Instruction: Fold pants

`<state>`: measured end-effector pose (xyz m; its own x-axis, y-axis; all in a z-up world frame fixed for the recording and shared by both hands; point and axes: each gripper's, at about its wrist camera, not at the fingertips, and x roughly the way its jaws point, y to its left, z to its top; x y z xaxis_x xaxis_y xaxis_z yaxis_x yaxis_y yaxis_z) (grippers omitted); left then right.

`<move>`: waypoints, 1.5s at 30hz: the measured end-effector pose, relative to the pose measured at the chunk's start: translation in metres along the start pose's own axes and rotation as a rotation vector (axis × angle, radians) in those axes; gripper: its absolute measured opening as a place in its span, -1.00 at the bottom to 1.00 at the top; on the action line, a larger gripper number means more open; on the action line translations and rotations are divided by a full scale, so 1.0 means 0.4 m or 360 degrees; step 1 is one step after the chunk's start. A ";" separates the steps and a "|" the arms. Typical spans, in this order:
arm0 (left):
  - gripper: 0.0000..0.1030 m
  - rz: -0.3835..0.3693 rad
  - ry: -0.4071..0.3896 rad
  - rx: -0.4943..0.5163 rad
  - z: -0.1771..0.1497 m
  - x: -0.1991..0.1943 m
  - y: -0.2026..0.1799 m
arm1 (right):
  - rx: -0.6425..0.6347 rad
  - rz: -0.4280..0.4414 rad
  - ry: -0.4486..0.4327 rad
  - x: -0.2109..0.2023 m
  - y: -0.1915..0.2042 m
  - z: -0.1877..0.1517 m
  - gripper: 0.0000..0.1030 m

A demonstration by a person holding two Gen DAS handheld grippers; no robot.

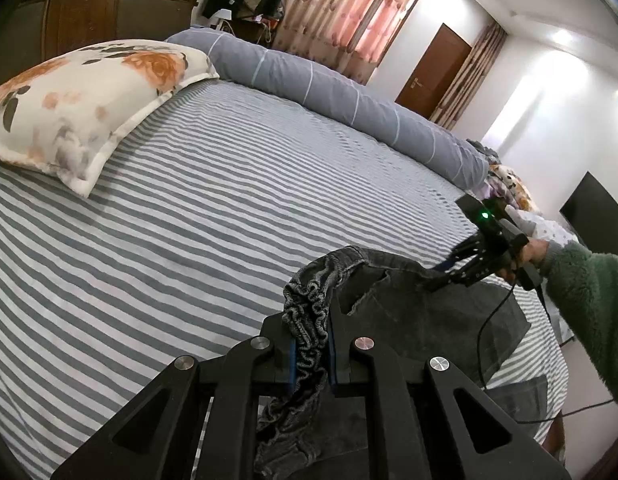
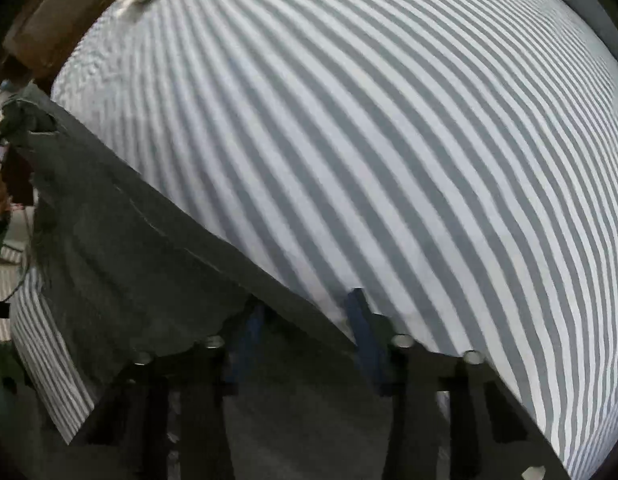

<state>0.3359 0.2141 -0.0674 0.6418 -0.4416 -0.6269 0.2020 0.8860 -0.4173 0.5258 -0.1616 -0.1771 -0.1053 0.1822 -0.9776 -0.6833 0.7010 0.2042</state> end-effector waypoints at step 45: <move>-0.40 0.0375 0.0553 0.0192 -0.488 -0.259 -0.111 | 0.0775 -0.0577 -0.0434 0.066 0.688 -0.759 -0.61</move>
<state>0.1160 0.1928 -0.1122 0.3978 -0.2284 -0.8886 0.1783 0.9693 -0.1693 0.1156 -0.1733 -0.1623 0.3000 -0.0010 -0.9539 -0.2298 0.9705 -0.0733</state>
